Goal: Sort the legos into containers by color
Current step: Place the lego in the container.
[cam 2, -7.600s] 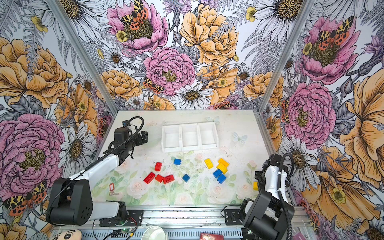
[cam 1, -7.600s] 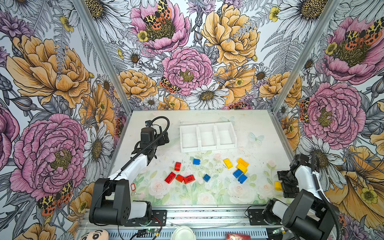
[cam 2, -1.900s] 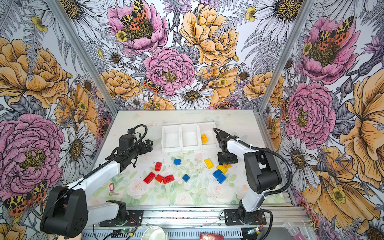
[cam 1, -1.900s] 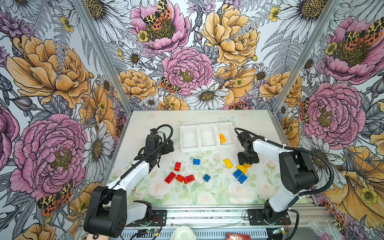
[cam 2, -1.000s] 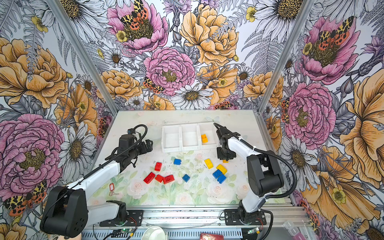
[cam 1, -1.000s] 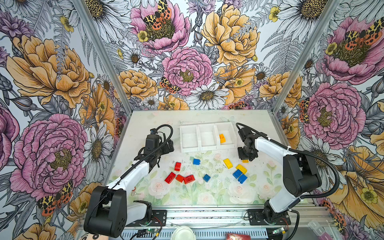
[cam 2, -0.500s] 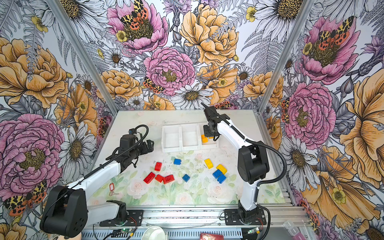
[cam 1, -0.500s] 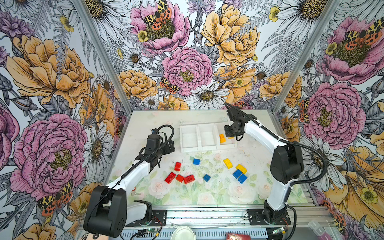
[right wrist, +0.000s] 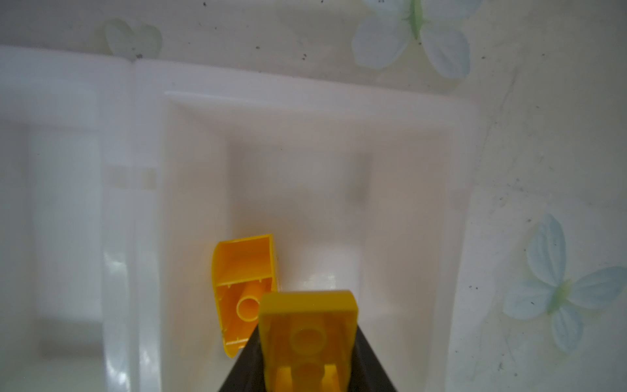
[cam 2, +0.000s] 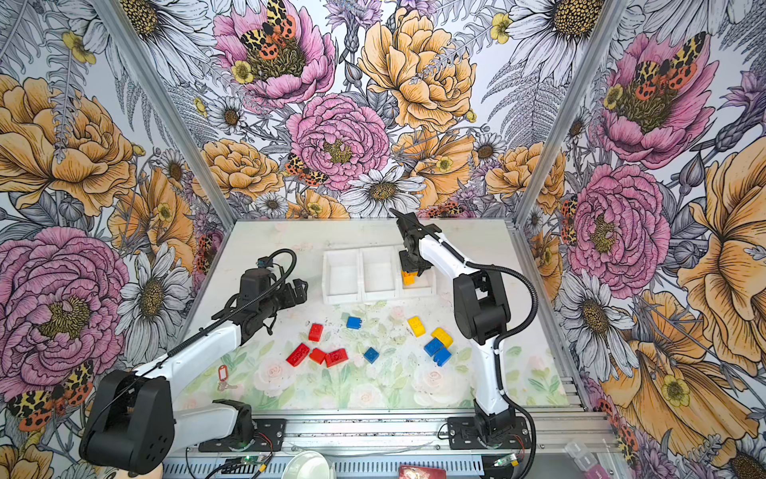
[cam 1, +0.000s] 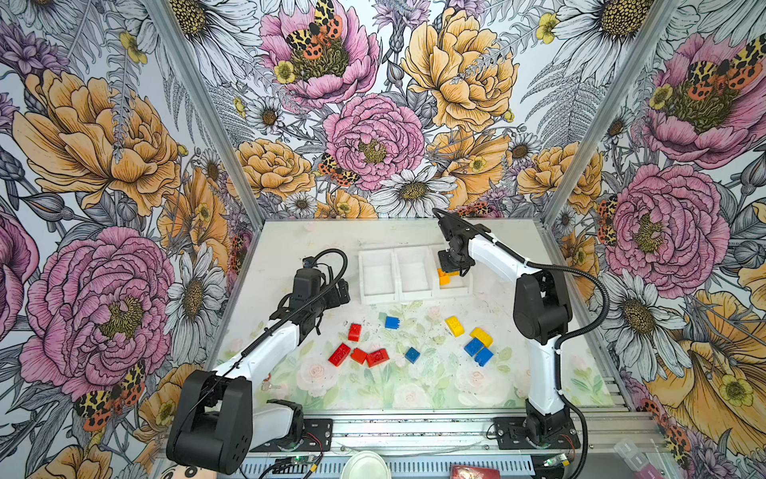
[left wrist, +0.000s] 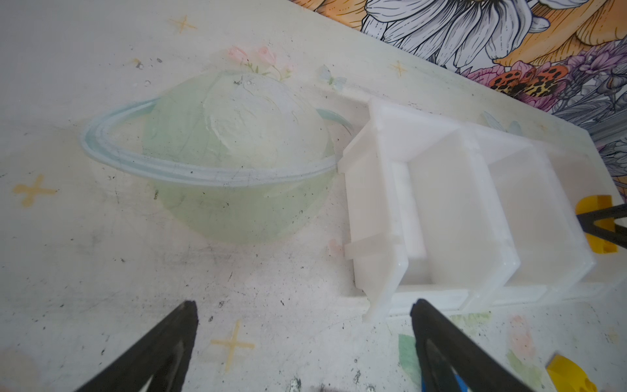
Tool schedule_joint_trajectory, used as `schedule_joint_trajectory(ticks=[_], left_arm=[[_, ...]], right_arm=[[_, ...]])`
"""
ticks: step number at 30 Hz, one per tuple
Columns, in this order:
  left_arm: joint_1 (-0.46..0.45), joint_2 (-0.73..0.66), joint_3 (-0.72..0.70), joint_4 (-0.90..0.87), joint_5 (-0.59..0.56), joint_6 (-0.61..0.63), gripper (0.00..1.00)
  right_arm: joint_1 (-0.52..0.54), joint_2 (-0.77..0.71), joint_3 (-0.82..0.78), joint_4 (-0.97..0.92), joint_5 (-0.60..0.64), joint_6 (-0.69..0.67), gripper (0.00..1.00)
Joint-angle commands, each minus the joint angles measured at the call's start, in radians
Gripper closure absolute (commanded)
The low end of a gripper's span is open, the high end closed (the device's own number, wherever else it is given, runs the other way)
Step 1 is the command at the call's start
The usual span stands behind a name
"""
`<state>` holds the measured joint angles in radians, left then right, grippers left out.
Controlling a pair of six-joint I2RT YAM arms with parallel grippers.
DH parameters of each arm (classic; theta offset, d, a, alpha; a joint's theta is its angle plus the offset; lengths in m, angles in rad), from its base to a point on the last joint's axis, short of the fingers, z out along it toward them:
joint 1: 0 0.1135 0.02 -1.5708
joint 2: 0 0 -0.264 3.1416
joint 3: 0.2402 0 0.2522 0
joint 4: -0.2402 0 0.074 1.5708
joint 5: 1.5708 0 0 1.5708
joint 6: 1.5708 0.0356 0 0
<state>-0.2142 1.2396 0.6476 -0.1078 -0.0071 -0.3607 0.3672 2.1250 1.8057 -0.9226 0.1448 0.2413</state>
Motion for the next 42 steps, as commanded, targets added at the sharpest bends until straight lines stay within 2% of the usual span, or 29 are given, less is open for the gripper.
schedule_joint_trajectory(ticks=[1, 25, 36, 42], left_arm=[[-0.008, 0.008, 0.004, 0.01, -0.007, -0.007, 0.01], [-0.071, 0.026, 0.037, -0.111, -0.013, -0.009, 0.01], [-0.196, 0.005, 0.059, -0.305, -0.072, -0.039, 0.01], [-0.248, 0.034, 0.1, -0.442, -0.044, -0.064, 0.09]], right_arm=[[-0.001, 0.019, 0.03, -0.007, 0.032, -0.01, 0.78], [-0.003, -0.035, 0.009, -0.013, 0.013, 0.0, 0.47], [0.003, -0.154, -0.108, -0.01, -0.063, 0.021, 0.31], [0.004, -0.266, -0.224, -0.009, -0.109, 0.031, 0.25]])
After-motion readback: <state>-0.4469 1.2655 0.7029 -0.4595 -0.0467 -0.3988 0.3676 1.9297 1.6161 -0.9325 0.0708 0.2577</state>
